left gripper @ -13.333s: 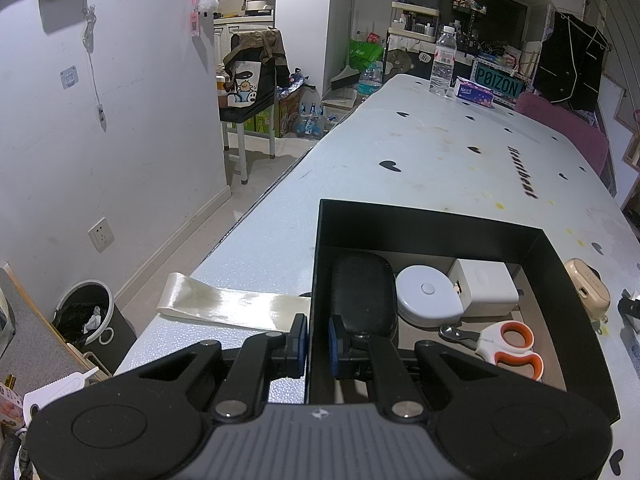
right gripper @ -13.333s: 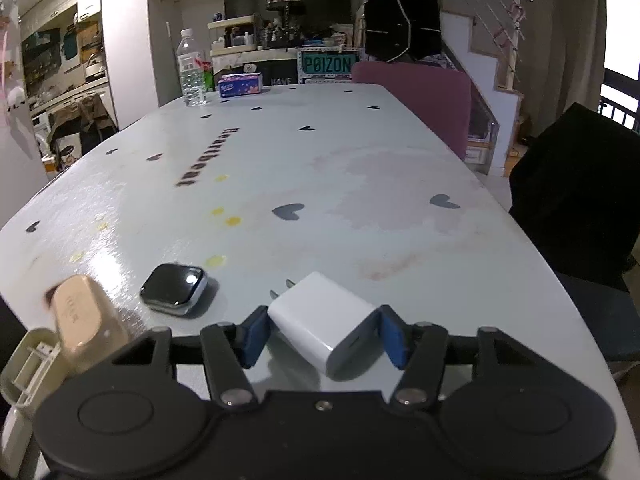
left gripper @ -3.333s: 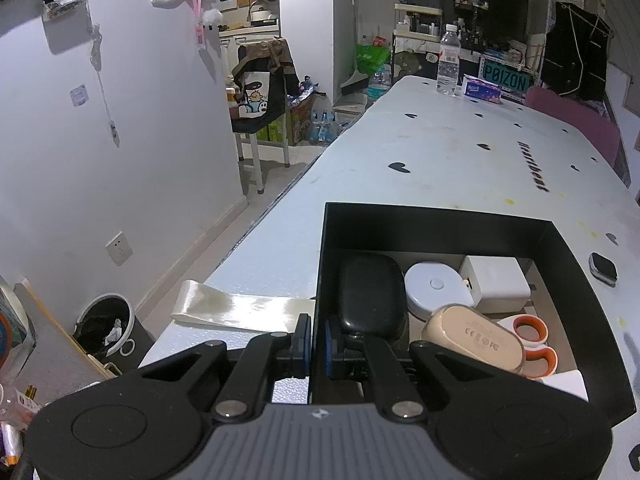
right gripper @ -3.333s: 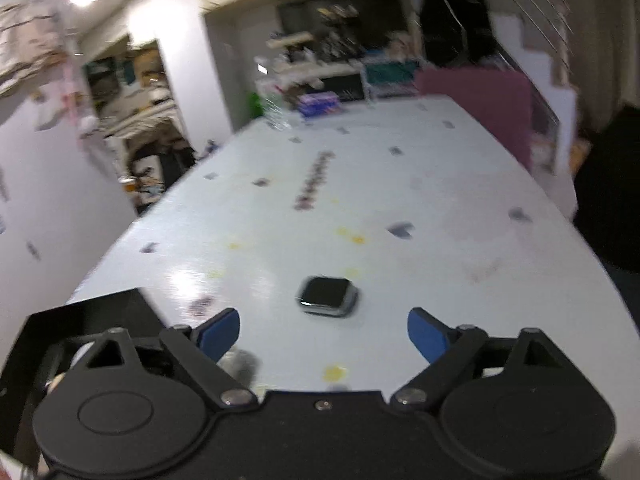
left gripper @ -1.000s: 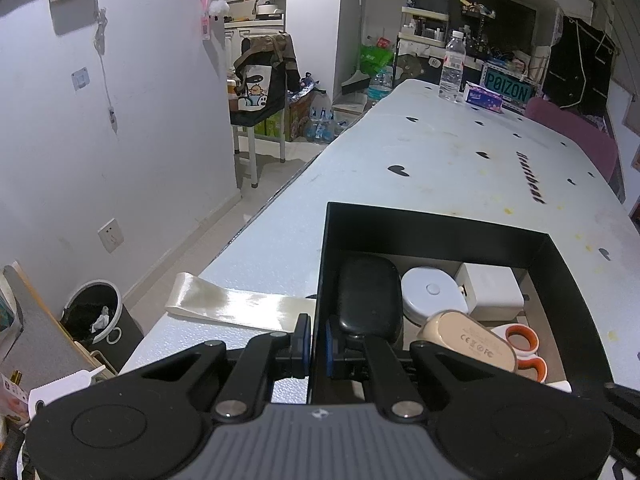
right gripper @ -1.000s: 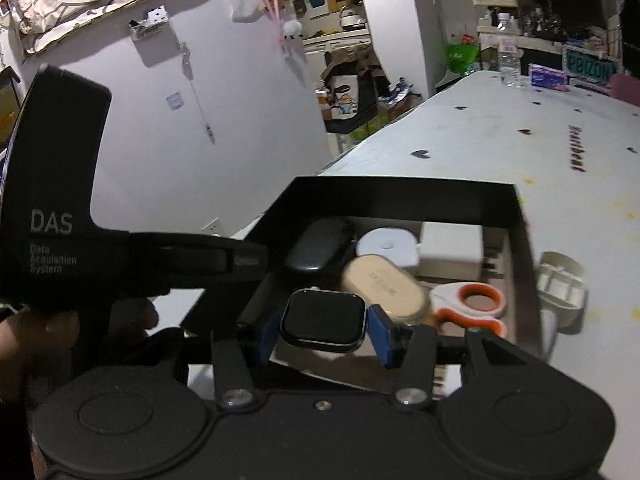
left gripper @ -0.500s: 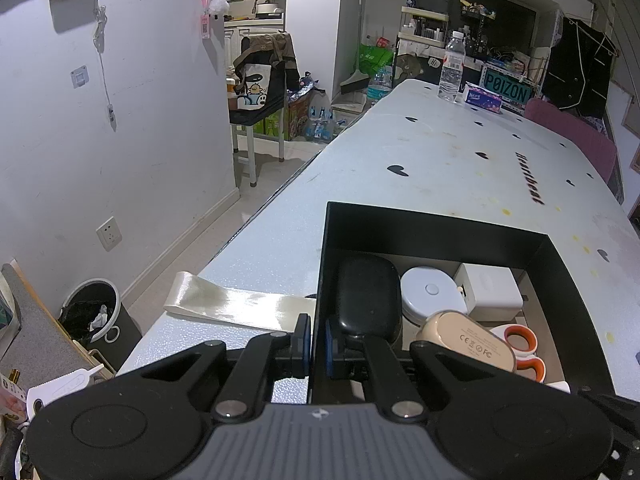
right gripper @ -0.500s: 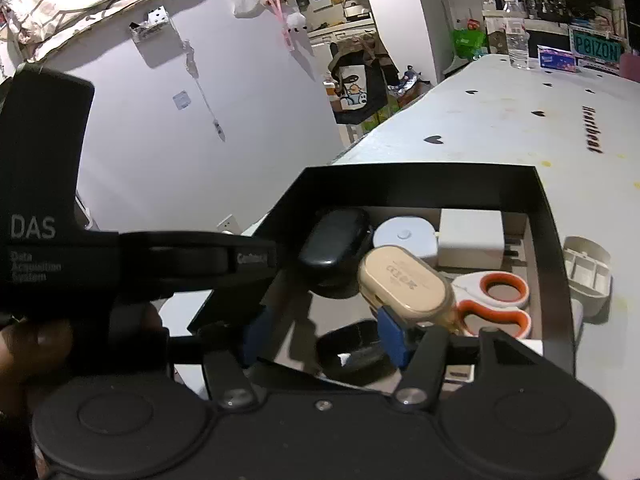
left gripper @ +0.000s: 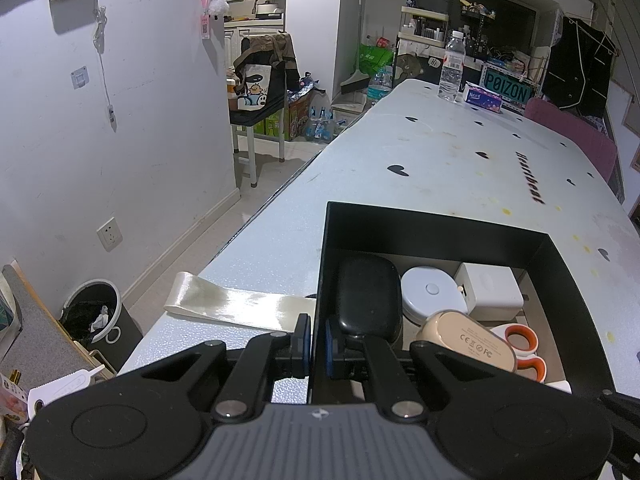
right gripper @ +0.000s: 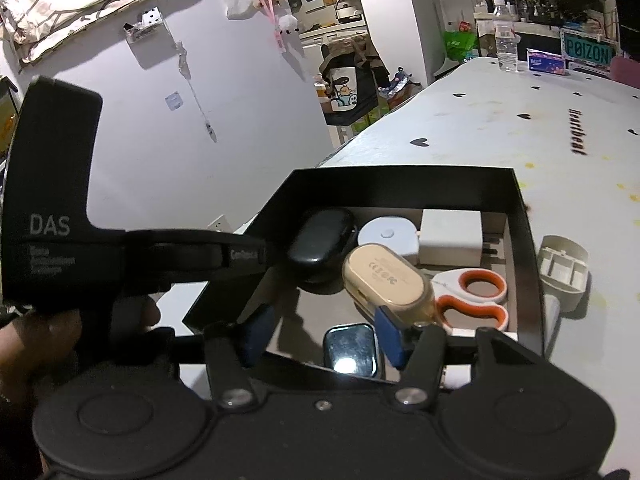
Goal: Organize rigid objects
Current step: 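Move the right tool to the white plastic holder and grasp it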
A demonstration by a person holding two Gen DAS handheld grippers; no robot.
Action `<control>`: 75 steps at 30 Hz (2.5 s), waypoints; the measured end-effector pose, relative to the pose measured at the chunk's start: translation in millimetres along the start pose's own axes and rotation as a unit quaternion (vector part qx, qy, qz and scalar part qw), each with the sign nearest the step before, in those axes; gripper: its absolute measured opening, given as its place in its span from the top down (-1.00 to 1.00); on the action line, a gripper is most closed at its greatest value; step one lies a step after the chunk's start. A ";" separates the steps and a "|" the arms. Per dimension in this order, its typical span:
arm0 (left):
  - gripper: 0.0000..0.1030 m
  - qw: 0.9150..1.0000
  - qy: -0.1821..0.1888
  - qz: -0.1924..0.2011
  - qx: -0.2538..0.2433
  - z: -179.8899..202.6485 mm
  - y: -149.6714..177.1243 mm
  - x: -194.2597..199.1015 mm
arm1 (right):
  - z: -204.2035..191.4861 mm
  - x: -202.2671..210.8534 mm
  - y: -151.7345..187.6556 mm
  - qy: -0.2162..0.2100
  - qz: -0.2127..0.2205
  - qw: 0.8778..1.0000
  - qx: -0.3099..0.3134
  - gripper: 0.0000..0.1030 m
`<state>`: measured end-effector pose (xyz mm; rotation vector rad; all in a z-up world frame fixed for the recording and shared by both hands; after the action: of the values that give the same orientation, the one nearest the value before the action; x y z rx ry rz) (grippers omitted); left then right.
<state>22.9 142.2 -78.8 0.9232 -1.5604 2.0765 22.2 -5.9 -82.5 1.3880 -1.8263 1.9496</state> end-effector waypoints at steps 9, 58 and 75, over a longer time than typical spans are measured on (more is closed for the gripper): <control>0.87 1.000 0.000 0.000 0.000 0.3 0.0 0.0 | 5.6 6.0 0.1 0.010 0.000 1.000 -0.002 -0.11; 0.87 1.000 0.000 0.000 0.000 0.7 0.0 -0.2 | 173.1 -17.8 -31.1 0.110 0.006 0.985 -0.135 0.45; 0.87 1.000 0.000 0.000 0.000 0.8 0.1 -0.3 | 206.1 0.4 -3.3 0.184 -0.013 0.978 -0.100 0.94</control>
<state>23.3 141.5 -78.9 0.9237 -1.5610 2.0760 130.3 -178.9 -112.0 0.9139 -1.7584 1.8016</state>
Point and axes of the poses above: each gripper's, at about its wrist camera, not at the fingertips, and x roughly against the way its jaws point, z to its right, y to its underside, the point moved 5 cm from there along -x, roughly the way its jaws point, and after that the axes turned 10 degrees about y, right-handed, at the moved point
